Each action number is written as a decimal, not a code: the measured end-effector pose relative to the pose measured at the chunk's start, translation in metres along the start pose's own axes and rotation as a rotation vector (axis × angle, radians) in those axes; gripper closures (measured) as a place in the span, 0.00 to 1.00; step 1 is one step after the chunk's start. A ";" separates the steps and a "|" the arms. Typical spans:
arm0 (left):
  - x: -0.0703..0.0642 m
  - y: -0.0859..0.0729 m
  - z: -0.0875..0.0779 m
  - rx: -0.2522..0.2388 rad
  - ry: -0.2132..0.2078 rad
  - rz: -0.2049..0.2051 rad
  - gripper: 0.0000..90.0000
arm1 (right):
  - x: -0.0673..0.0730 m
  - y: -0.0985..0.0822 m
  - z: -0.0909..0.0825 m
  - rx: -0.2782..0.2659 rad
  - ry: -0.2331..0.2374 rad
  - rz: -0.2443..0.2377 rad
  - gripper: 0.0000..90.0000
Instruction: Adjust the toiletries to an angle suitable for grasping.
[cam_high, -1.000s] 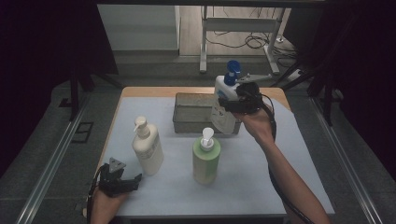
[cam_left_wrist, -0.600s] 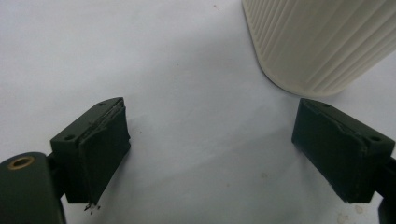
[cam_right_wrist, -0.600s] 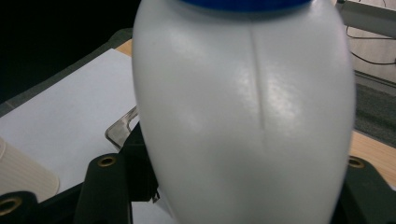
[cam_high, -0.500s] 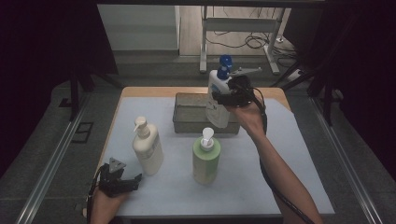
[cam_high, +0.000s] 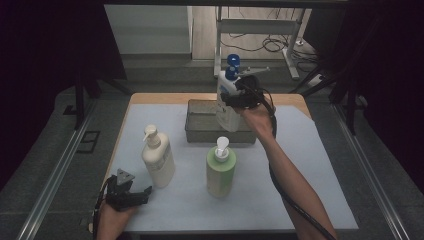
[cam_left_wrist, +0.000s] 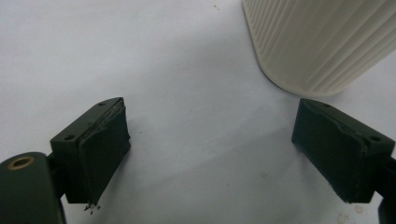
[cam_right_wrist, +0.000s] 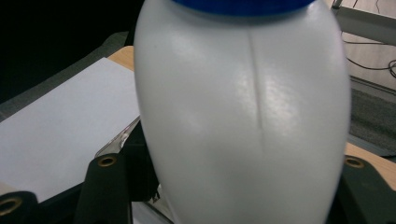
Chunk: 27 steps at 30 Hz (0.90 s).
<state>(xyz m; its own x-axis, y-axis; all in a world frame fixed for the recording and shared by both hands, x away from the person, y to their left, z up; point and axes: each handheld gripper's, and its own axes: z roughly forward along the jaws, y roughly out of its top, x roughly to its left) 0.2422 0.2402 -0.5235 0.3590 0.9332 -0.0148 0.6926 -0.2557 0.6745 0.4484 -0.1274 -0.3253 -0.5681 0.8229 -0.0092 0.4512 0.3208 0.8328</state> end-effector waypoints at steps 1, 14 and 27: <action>0.000 0.000 0.000 0.000 0.000 0.000 0.12 | 0.000 0.001 0.002 -0.002 -0.003 0.001 0.45; 0.000 0.000 0.000 0.002 -0.001 0.002 0.12 | 0.001 0.002 0.029 0.008 -0.016 -0.003 0.45; 0.000 0.000 0.000 0.002 0.000 0.002 0.12 | 0.008 -0.014 0.046 0.046 0.009 0.012 0.45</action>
<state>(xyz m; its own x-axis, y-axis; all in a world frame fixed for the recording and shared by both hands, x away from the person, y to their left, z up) 0.2422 0.2404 -0.5234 0.3607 0.9326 -0.0134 0.6930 -0.2583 0.6730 0.4691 -0.1040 -0.3628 -0.5682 0.8229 0.0057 0.4894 0.3323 0.8063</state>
